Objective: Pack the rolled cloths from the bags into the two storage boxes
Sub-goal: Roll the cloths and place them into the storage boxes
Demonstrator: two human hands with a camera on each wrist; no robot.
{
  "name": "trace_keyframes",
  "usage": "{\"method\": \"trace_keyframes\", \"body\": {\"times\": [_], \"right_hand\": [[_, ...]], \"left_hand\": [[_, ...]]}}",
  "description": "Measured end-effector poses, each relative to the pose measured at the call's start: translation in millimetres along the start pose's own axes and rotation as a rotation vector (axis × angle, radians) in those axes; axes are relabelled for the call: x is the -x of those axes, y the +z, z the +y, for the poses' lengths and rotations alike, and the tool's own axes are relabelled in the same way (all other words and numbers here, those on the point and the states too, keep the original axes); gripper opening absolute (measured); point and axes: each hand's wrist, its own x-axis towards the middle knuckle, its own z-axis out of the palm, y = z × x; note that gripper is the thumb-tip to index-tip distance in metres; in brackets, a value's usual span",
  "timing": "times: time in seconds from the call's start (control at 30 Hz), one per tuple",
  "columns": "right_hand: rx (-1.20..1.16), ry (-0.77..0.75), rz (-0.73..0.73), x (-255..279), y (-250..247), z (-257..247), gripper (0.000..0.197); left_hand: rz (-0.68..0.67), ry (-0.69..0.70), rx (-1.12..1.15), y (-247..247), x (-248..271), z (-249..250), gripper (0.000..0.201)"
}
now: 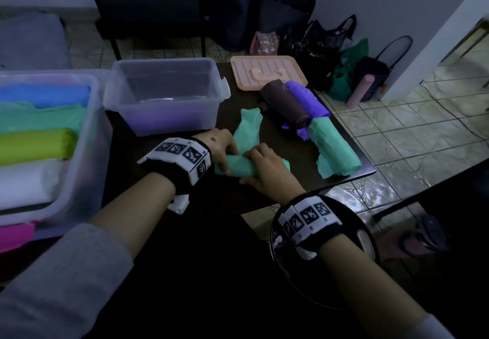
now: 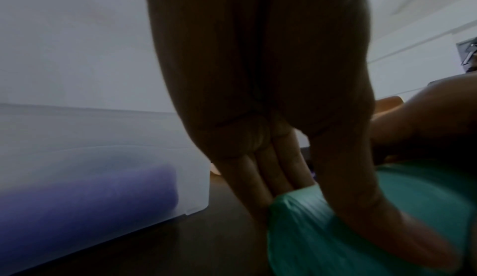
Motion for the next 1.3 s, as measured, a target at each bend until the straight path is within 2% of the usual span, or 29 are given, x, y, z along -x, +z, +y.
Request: {"method": "trace_keyframes", "body": {"times": [0.17,0.27,0.37,0.43,0.53,0.63,0.73,0.8,0.87,1.0,1.07,1.1,1.2,1.3], "right_hand": [[-0.065,0.016,-0.075,5.9,-3.6,-6.7,0.063],[-0.096,0.024,-0.155,1.5,-10.4,-7.8,0.062],[-0.093,0.034,-0.217,-7.5,-18.1,-5.8,0.062],[-0.106,0.068,-0.260,-12.7,-22.5,-3.3,0.063],[-0.186,0.143,-0.313,-20.1,-26.8,3.2,0.058],[-0.167,0.140,-0.342,-26.1,-29.0,9.1,0.050],[-0.133,0.135,-0.363,-28.9,-30.5,9.3,0.050],[-0.073,0.105,-0.340,-28.7,-29.6,6.8,0.048],[0.006,0.078,-0.241,-23.1,-23.2,1.7,0.044],[0.172,-0.006,0.163,-0.8,3.8,-12.0,0.031],[0.137,-0.048,0.306,9.2,15.9,-15.7,0.030],[0.100,-0.057,0.318,11.2,19.0,-15.0,0.033],[0.052,-0.056,0.177,13.8,18.5,-13.0,0.047],[0.060,-0.033,0.084,8.8,7.8,-11.3,0.051]], "left_hand": [[-0.039,0.000,-0.009,4.1,11.2,-0.1,0.061],[0.059,0.003,-0.004,10.8,19.0,1.5,0.062],[0.193,0.016,-0.020,23.0,22.7,5.2,0.051],[0.228,0.001,-0.008,29.4,23.3,8.0,0.048],[0.212,-0.004,0.004,30.2,23.8,8.5,0.052],[0.139,0.018,0.004,26.0,24.8,7.5,0.060],[0.148,0.005,-0.018,22.8,19.4,7.2,0.062],[0.151,-0.007,-0.030,18.5,13.7,7.7,0.062],[0.121,-0.017,-0.046,12.4,8.2,7.5,0.065],[0.012,-0.039,-0.063,0.5,3.2,5.2,0.059],[-0.052,-0.036,-0.077,-2.8,2.8,3.5,0.049],[-0.090,-0.040,-0.069,-4.1,2.7,2.7,0.048],[-0.161,-0.038,-0.032,-6.2,3.6,0.1,0.050],[-0.057,-0.007,0.029,-5.7,6.9,-4.8,0.056]]}}
